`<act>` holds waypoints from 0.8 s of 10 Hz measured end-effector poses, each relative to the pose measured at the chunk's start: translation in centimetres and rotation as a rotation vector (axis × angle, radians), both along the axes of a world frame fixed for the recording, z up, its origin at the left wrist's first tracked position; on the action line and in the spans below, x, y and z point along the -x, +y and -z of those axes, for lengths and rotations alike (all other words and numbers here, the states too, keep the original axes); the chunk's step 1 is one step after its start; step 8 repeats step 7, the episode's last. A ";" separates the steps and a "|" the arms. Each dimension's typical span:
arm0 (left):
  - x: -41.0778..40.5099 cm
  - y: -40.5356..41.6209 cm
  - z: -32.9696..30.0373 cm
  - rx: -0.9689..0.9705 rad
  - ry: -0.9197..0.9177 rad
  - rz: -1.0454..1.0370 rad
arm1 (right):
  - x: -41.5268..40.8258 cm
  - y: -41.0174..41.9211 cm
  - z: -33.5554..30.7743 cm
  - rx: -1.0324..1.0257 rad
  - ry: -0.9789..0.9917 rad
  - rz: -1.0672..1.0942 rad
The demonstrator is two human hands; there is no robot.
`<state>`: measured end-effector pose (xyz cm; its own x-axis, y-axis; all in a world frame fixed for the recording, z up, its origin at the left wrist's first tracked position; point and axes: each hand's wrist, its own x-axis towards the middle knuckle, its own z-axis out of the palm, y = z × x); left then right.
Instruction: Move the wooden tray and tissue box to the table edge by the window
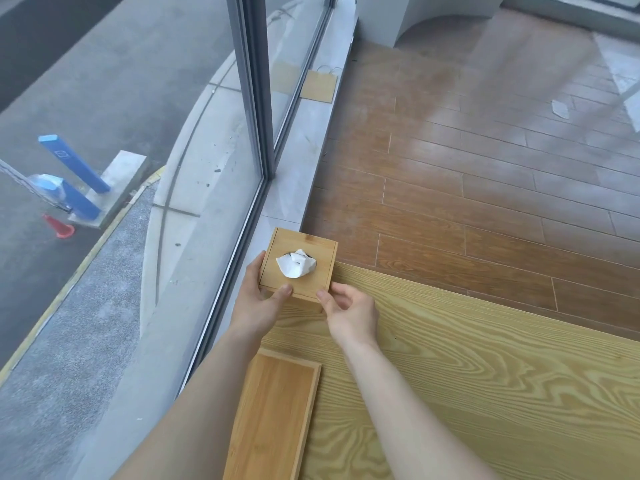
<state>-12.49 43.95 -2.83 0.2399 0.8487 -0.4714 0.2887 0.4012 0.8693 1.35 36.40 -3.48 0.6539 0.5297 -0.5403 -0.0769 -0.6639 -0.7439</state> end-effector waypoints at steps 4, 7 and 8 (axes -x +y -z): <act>-0.3 0.2 -0.3 -0.076 0.129 0.057 | -0.9 -1.1 -1.1 0.119 -0.146 -0.166; -0.8 -1.0 -3.2 -0.331 0.362 0.113 | -2.9 -5.2 -3.4 0.188 -0.376 -0.349; -0.8 -1.0 -3.2 -0.331 0.362 0.113 | -2.9 -5.2 -3.4 0.188 -0.376 -0.349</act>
